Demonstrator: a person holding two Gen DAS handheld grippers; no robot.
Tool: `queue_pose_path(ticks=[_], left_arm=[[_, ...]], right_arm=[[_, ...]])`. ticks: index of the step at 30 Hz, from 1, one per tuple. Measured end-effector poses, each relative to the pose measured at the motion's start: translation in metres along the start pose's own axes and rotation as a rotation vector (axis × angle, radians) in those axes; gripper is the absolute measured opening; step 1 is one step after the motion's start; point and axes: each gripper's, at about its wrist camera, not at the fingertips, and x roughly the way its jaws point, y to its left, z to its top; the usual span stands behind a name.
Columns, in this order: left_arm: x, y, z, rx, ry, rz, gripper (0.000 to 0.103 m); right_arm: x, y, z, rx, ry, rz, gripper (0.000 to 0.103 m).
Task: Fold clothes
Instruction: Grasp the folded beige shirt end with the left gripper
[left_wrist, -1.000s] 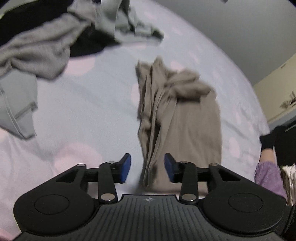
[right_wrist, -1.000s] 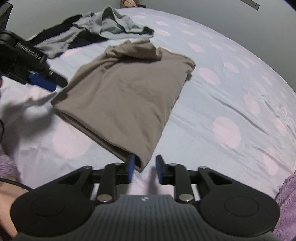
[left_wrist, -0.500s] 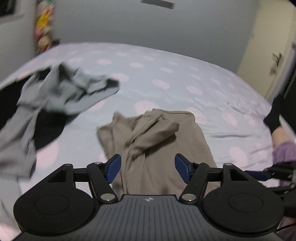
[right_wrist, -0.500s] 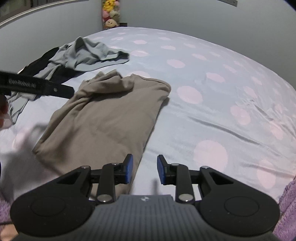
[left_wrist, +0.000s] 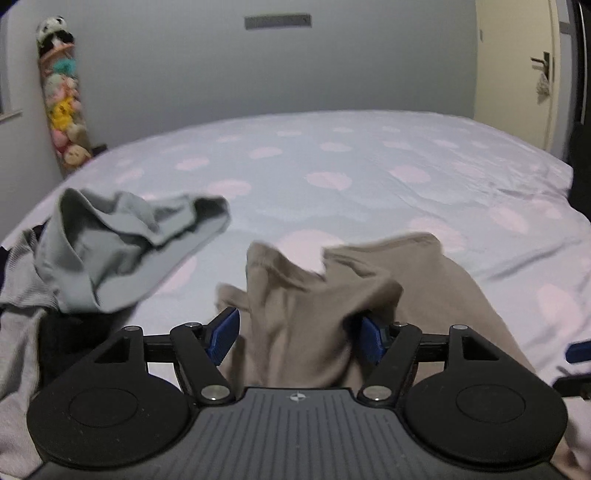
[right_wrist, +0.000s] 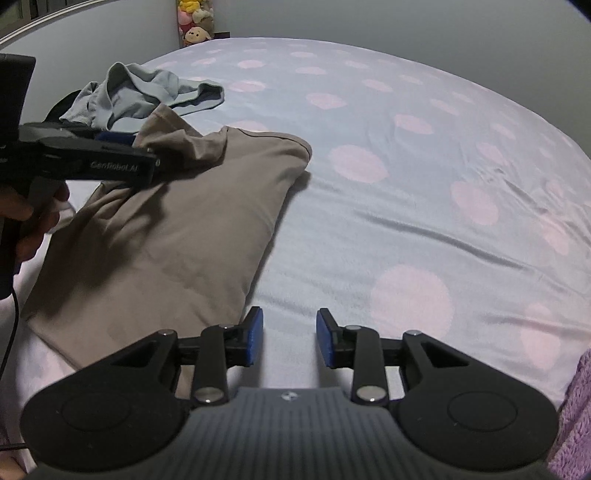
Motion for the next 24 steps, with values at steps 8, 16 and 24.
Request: queue_pose_path(ticks=[8,16,24], left_arm=[[0.007,0.037,0.0,-0.251,-0.007,-0.129,0.059],[0.008,0.053,0.0,-0.371,-0.019,-0.201,0.004],[0.008,0.078,-0.003,-0.473,0.01,-0.19,0.003]], right_arm=[[0.006,0.008,0.001,-0.027,0.011,-0.02,0.038],[0.004,0.014,0.006,-0.044,-0.001,-0.043,0.038],[0.002,0.013,0.024,-0.024,-0.044,-0.04,0.038]])
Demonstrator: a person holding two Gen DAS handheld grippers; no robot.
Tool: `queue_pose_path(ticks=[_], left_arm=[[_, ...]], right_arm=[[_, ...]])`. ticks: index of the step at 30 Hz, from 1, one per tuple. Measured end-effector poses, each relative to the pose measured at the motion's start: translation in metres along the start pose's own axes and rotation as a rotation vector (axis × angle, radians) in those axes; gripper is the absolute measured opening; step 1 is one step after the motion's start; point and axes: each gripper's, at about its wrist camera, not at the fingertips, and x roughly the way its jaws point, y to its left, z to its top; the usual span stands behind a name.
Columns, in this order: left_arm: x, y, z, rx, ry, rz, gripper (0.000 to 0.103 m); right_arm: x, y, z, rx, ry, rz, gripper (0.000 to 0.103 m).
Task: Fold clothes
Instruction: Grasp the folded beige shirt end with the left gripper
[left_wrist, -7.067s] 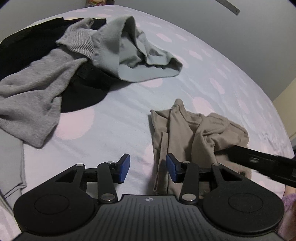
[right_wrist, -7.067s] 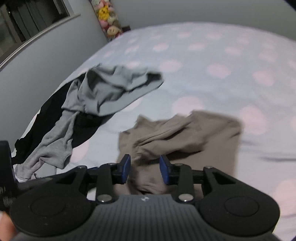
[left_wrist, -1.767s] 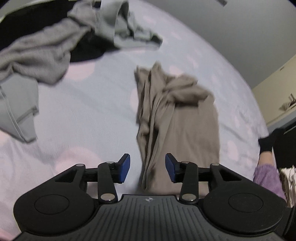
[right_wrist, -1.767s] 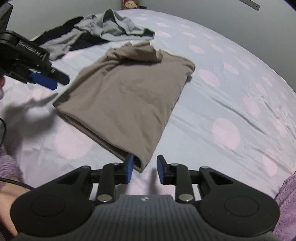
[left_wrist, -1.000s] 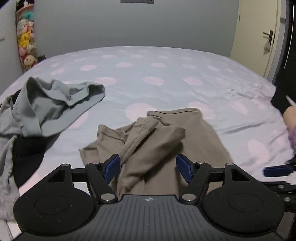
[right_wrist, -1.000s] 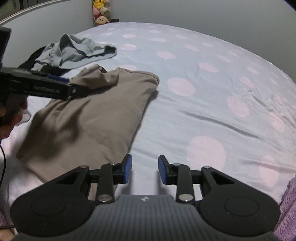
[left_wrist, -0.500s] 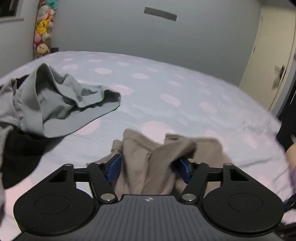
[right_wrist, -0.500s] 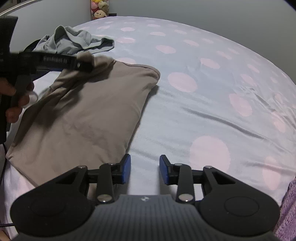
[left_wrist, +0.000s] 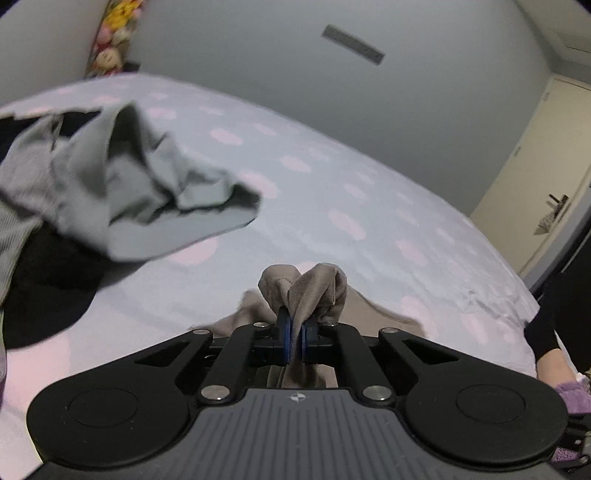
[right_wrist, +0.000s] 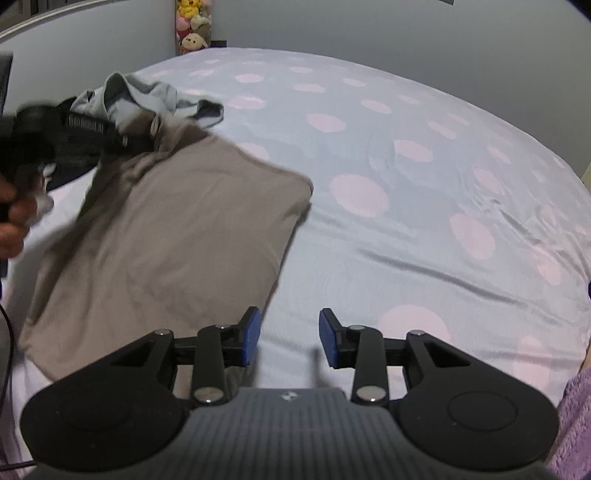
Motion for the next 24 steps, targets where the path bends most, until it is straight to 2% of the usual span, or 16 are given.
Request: queue_pose_path(ticks=[2,4,9,10,11,13,16,20,24], left_arm=[[0.004,0.01,-0.001,-0.034,0.018,0.022,0.006],[0.006,0.02,-0.001,-0.068,0.029,0.05,0.013],[-0.011,0.043,0.006,-0.144,-0.025,0.11,0.015],[-0.016,0.045,0.008,-0.153,-0.038,0.112,0.015],[-0.02,0.045,0.009,-0.156,-0.051,0.109,0.015],[-0.028,0.038,0.012,-0.14,-0.074,0.09,0.015],[-0.031,0.018,0.013,-0.052,-0.076,0.042,0.015],[-0.022,-0.005,0.004,0.038,-0.026,-0.003,0.015],[-0.003,-0.016,-0.009,0.106,0.052,0.039,0.015]], right_arm=[[0.001,0.001,0.004,-0.006,-0.014,0.005,0.038],[0.003,0.002,0.009,-0.014,-0.027,0.002,0.037],[0.005,0.001,0.017,-0.012,-0.037,-0.002,0.036],[0.006,0.0,0.018,-0.013,-0.038,-0.003,0.034],[0.006,0.0,0.019,-0.016,-0.039,-0.003,0.028],[0.007,0.0,0.022,-0.019,-0.042,0.0,0.024],[0.009,0.003,0.029,-0.027,-0.053,0.011,0.021],[0.017,0.011,0.04,-0.032,-0.068,0.055,0.019],[0.036,0.019,0.045,-0.018,-0.036,0.126,0.021]])
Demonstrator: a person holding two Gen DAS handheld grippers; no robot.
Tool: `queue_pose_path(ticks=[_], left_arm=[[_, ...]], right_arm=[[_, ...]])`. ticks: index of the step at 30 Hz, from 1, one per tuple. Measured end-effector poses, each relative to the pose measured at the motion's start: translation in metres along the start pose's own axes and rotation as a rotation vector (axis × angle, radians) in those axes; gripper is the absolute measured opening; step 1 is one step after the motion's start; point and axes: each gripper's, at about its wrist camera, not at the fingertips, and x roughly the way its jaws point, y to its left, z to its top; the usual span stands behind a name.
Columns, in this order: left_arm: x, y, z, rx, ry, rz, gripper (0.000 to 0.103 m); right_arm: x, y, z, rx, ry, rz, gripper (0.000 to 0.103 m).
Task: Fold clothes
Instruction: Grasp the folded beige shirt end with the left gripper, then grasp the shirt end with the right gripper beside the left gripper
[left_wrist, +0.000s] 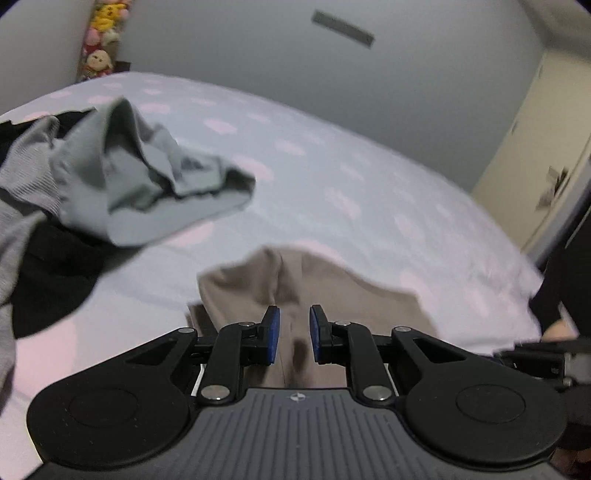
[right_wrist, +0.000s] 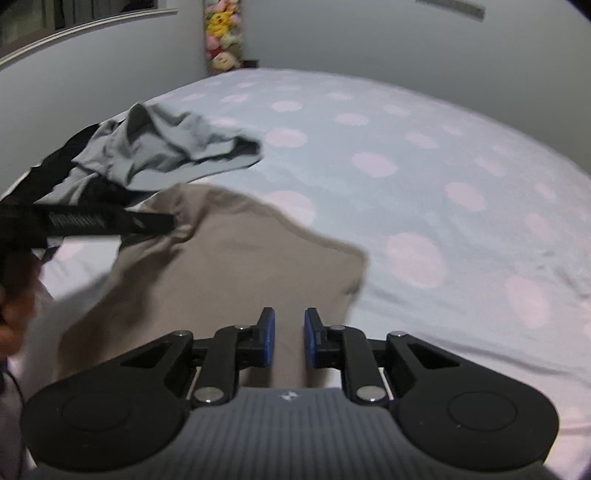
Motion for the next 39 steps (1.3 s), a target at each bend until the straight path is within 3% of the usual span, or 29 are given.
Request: queue_pose_path(ticks=[3,6,12,14,15,17,18,19,24,32,39], left_arm=[[0.008,0.006,-0.006,-0.005,0.053,0.054,0.006],[0.007,0.016,-0.008,-0.04,0.066,0.034,0.006],[-0.013,0.017,-0.002,-0.042,0.017,0.105,0.008],[-0.02,0.024,0.003,-0.072,-0.015,0.112,0.015],[-0.021,0.028,0.005,-0.089,-0.023,0.114,0.021],[-0.02,0.034,0.007,-0.127,-0.019,0.113,0.033],[-0.017,0.037,0.006,-0.147,-0.009,0.103,0.047],[-0.014,0.04,0.006,-0.167,0.002,0.094,0.051],[0.003,0.045,0.001,-0.202,0.048,0.082,0.051],[0.014,0.037,-0.005,-0.146,0.022,0.067,0.049],[0.021,0.038,-0.008,-0.136,0.001,-0.004,0.029]], right_arm=[[0.014,-0.001,-0.006,0.021,0.029,0.008,0.021],[0.02,-0.007,-0.011,0.047,0.041,0.015,0.021],[0.011,-0.013,-0.007,0.078,0.042,0.006,0.022],[0.004,-0.021,-0.007,0.113,0.029,0.009,0.027],[0.001,-0.025,-0.007,0.133,0.024,0.014,0.027],[0.0,-0.035,-0.005,0.189,0.021,0.038,0.04],[0.001,-0.041,-0.004,0.22,0.02,0.044,0.043],[0.001,-0.046,-0.002,0.25,0.019,0.048,0.046],[0.012,-0.064,0.002,0.351,0.038,0.097,0.048],[0.043,-0.078,0.002,0.432,0.085,0.129,0.05],[0.059,-0.079,0.009,0.44,0.086,0.164,0.05]])
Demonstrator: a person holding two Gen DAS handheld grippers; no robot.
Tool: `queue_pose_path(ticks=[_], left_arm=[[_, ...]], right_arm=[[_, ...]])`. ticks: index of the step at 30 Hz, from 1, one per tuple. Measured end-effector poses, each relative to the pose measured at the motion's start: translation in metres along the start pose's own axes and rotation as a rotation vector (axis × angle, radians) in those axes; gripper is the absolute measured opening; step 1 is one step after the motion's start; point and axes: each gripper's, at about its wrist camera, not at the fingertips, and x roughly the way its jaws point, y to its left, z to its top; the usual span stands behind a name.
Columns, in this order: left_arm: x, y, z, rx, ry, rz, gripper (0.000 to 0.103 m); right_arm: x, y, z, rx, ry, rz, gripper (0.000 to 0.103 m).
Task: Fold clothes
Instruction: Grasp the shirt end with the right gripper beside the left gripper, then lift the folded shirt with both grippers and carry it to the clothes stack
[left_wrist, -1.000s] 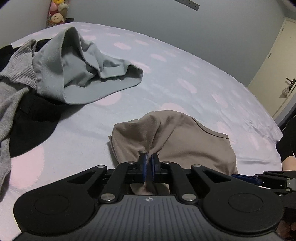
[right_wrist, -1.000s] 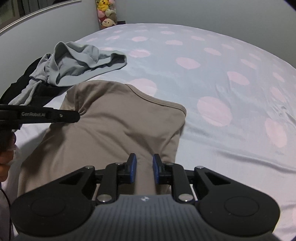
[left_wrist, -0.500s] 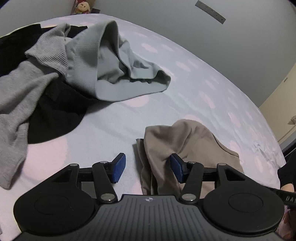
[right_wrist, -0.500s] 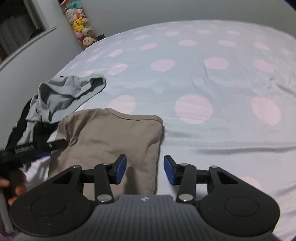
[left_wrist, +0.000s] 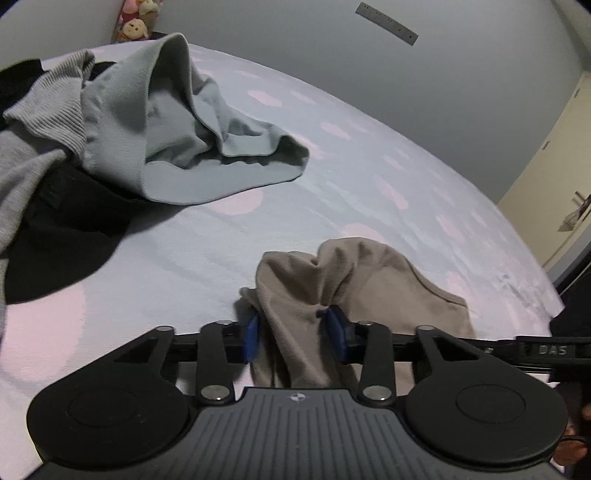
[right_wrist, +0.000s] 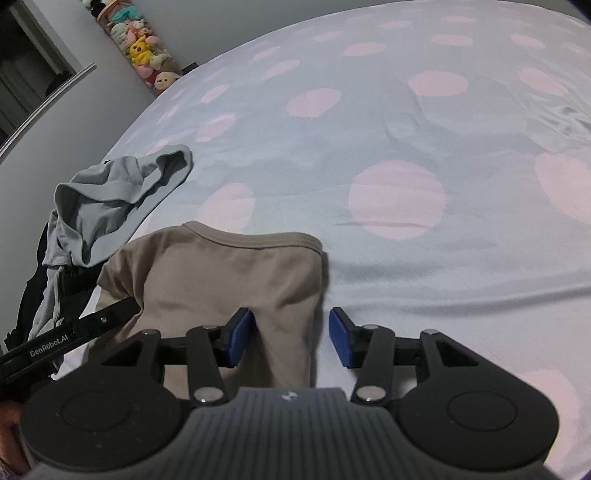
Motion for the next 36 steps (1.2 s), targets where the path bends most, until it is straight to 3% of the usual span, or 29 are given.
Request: queue_pose_path(ticks=[5,10,18,26,36], left_arm=[[0.003,-0.002,-0.001,0.018,-0.006,-0.034,0.017],[0.0,-0.007,0.003,0.047,-0.018,-0.031,0.012],[-0.04,-0.033,0.01,0.116,-0.113,-0.04,0.011],[-0.103,-0.065,0.011,0.119,-0.218,-0.038,0.011],[-0.168,-0.15,0.024,0.257,-0.328,-0.08,0.011]], right_arm=[[0.007,0.005,0.0,-0.012,0.011,0.017,0.026],[0.0,0.013,-0.002,-0.009,-0.01,0.004,0.014],[-0.054,0.035,-0.009,-0.051,-0.159,0.0,0.013],[-0.125,0.058,-0.029,-0.139,-0.291,0.027,0.012],[-0.224,0.051,-0.043,-0.161,-0.49,0.035,0.012]])
